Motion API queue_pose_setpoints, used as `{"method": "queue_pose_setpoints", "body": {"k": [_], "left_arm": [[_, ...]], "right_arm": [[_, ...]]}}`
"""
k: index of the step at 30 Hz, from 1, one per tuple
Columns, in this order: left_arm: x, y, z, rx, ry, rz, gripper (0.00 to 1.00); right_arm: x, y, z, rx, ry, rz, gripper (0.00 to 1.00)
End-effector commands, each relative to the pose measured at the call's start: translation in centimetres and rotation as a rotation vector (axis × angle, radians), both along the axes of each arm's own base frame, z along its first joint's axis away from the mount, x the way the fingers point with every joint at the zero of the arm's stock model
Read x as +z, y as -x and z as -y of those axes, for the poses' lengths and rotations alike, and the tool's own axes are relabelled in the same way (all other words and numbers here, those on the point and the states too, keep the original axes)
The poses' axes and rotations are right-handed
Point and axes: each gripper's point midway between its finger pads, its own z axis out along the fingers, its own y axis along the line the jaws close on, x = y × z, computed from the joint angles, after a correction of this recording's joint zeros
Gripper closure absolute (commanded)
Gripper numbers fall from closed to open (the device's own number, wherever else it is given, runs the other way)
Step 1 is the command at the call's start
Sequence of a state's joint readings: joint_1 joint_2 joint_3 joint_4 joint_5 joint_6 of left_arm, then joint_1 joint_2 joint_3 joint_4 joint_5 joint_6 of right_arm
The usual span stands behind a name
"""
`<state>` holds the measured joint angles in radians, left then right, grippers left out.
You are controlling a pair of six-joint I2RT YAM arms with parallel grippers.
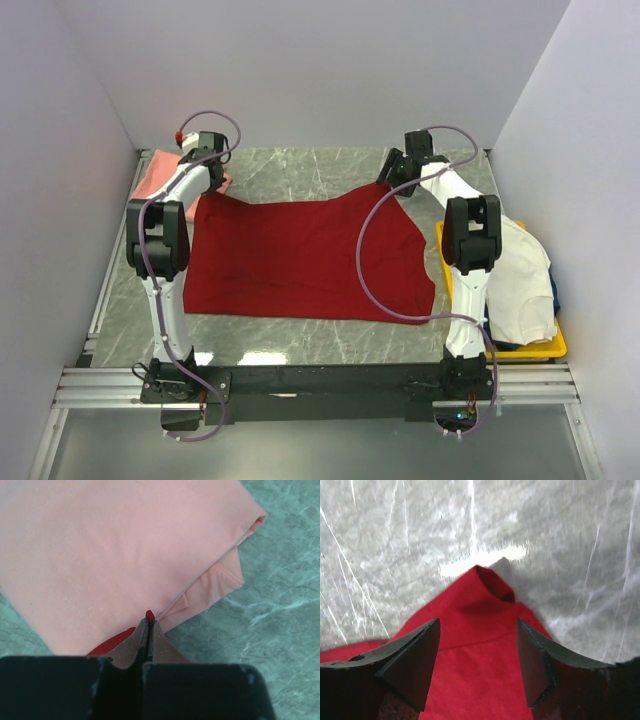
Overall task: Fold and stack the t-shirts
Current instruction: Fold the tshirt
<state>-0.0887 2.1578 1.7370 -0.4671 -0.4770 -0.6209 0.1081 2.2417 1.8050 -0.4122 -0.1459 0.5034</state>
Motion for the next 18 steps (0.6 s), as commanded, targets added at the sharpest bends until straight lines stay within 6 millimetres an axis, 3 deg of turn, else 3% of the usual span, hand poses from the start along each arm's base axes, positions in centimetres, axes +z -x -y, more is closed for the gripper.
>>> {"method": "queue_pose_setpoints", "body": {"k": [1,8,18], "left_arm": [[3.5,-0.4,-0.1,-0.002,-0.010,0.081,0.99],[4.0,-0.2,-0.1,-0.005,-0.015,0.090,0.99],[3.8,-0.2,0.2,-0.008,-0.001,0.088,0.99]], "right_arm": [[1.7,-2.0,1.0,-0.024,0.030,0.059,0.32],[2.2,-3.7,1.0,-0.035,0.036,0.089,0.36],[1.3,-4.6,0.7,-0.028,0.027,0.071,0.48]]}}
